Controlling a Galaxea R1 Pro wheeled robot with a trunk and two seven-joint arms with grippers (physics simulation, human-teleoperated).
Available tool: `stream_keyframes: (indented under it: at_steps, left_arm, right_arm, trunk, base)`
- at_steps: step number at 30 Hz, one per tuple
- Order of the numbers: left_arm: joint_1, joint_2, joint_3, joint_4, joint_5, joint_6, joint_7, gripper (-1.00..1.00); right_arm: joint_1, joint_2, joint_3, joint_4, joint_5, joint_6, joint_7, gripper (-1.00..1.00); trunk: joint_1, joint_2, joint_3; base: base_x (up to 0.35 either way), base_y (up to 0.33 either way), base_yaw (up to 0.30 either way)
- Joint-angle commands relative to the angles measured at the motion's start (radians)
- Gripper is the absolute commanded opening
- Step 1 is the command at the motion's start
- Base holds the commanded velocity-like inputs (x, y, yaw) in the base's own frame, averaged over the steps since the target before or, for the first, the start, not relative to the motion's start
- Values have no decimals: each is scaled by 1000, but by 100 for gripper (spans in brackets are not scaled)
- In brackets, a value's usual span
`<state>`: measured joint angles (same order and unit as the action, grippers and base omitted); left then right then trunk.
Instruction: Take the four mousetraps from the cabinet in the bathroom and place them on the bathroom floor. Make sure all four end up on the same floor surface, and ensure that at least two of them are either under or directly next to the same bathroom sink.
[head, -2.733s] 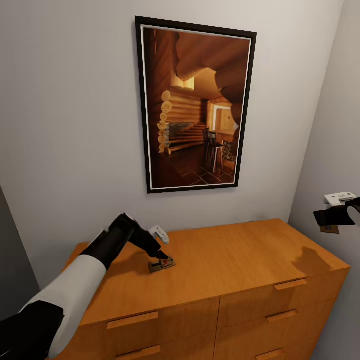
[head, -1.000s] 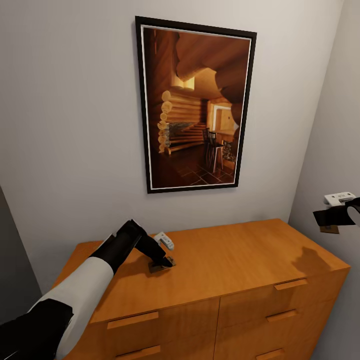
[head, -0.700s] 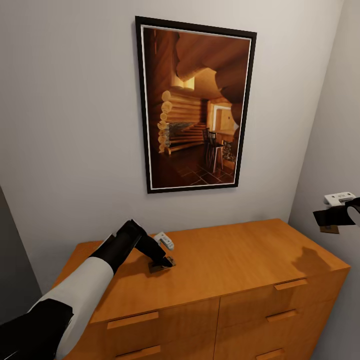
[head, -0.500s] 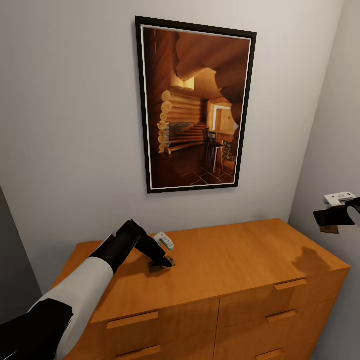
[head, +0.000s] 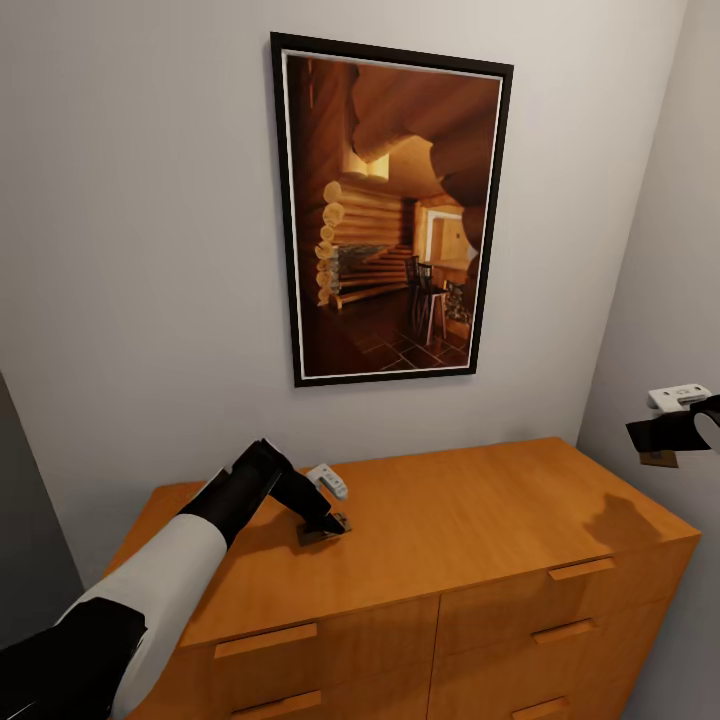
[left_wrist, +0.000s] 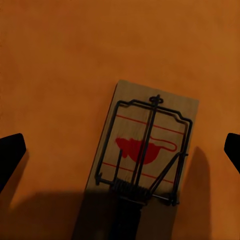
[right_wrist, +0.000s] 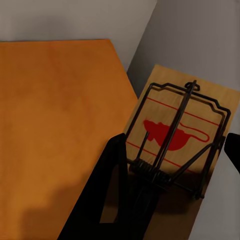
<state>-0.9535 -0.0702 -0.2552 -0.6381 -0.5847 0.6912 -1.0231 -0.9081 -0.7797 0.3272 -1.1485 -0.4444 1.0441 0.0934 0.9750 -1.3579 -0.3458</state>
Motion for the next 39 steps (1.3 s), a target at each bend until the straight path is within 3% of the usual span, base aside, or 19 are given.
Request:
stream_keyframes:
  at_steps: [1, 17, 39]
  left_arm:
    - [-1, 0, 0, -1, -7, 7, -7, 100]
    - [-1, 0, -2, 3, 2, 7, 58, 100]
    - [-1, 1, -4, 6, -2, 3, 51, 100]
  right_arm:
    - [-2, -1, 2, 0, 11, 3, 10, -100]
    - [-2, 0, 3, 0, 12, 3, 11, -100]
    - [-2, 0, 3, 0, 11, 3, 11, -100]
  trunk:
    - [0, -1, -1]
    - [0, -1, -1]
    - [0, -1, -1]
  base:
    - [0, 0, 0]
    - [0, 0, 0]
    - [0, 0, 0]
